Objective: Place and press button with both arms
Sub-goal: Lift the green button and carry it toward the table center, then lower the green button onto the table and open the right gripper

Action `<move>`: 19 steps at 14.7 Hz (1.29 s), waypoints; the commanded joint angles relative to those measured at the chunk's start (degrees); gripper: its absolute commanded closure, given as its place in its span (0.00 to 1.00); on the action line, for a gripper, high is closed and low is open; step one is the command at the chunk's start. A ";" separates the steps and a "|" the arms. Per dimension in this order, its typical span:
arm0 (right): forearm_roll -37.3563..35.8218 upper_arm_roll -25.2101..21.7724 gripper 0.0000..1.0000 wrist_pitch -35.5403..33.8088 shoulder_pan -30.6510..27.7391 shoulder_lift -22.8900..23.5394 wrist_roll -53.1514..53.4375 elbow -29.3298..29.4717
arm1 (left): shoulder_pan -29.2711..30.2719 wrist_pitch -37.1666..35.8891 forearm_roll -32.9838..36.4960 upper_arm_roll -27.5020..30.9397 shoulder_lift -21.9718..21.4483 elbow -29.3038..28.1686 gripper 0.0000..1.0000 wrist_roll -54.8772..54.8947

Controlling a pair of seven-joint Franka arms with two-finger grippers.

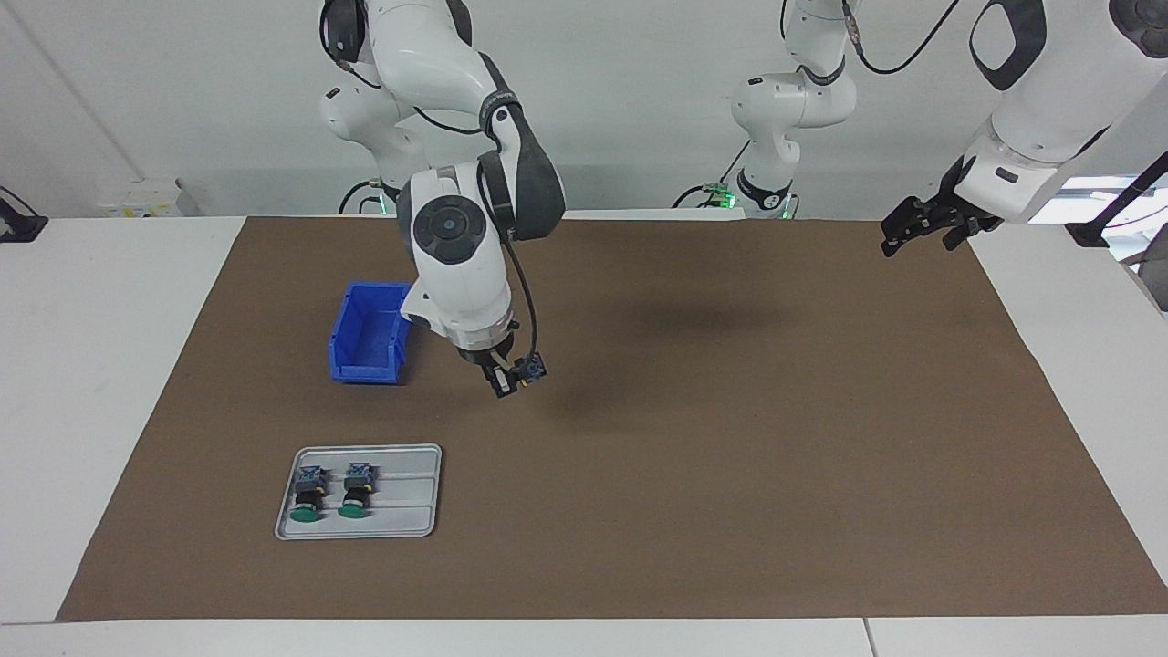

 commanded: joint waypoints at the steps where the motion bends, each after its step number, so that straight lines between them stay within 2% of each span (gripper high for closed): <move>1: 1.48 -1.34 0.96 1.33 3.15 -0.72 0.96 -3.29 | 0.04 -0.27 -0.39 0.21 -1.02 -0.99 0.00 -0.02; 4: 1.48 -4.41 0.96 2.83 8.76 -2.30 1.05 -8.55 | 0.04 -0.27 -0.39 0.21 -1.01 -0.99 0.00 -0.02; 7: 2.35 -11.24 0.96 3.88 17.01 -2.84 2.62 -13.57 | 0.04 -0.10 -0.48 0.21 -0.93 -0.99 0.00 0.07; 10: 9.45 -17.94 0.96 5.55 22.30 -2.14 5.17 -16.65 | 0.04 -0.28 -0.39 0.21 -1.02 -0.99 0.00 -0.02; 15: 12.55 -21.47 0.95 12.14 26.79 -1.70 6.06 -23.16 | 0.04 -0.27 -0.48 0.21 -1.02 -0.99 0.00 -0.02; 17: 12.90 -21.47 0.95 13.81 27.32 0.67 5.97 -23.25 | 0.04 -0.27 -0.39 0.21 -1.01 -0.99 0.00 -0.11; 19: 15.18 -21.65 0.95 14.17 27.59 1.03 6.05 -22.99 | -0.05 -0.36 -0.39 0.21 -1.02 -0.99 0.00 -0.20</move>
